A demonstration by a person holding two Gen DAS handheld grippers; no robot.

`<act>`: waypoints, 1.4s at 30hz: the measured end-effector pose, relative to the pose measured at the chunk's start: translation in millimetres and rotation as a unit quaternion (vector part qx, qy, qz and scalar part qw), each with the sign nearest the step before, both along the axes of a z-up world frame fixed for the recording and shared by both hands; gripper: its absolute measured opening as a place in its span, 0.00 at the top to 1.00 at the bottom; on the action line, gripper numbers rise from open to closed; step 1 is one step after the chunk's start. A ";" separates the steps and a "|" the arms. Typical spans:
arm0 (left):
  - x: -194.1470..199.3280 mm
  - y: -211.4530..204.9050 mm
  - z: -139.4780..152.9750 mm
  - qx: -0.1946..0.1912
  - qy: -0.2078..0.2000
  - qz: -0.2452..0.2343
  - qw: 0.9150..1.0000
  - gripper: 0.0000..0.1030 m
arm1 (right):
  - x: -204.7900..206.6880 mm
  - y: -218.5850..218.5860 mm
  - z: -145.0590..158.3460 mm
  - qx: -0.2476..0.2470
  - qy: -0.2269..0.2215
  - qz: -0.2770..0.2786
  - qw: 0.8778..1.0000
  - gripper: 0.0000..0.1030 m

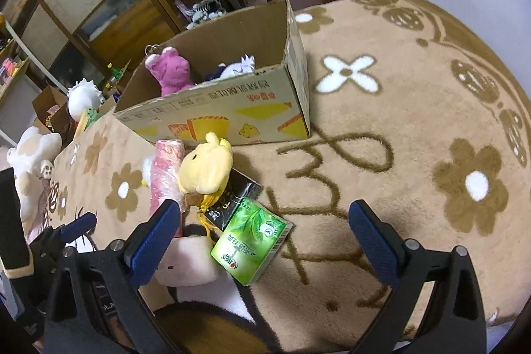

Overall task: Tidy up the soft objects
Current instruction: 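Move both tools back toward the remaining items beside the box, then grasp the marshmallow plush with the left tool while the right tool grasps the green tissue pack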

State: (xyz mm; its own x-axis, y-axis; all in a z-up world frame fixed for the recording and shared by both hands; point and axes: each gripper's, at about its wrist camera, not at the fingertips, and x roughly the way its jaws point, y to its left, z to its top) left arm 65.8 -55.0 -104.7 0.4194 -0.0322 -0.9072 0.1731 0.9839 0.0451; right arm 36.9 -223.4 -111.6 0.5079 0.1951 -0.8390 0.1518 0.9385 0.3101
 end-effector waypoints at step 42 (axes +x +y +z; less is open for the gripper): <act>20.5 -23.0 -68.7 -0.024 0.146 -0.013 0.989 0.02 | 31.5 26.7 -83.5 0.025 0.147 0.048 0.988 0.13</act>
State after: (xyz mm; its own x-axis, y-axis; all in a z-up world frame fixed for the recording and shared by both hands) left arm 86.4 -78.1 -173.4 0.1385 -0.0855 -0.9867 0.1969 0.9788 -0.0571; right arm 68.4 -196.7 -195.1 0.2203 0.2743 -0.9361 0.1540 0.9378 0.3111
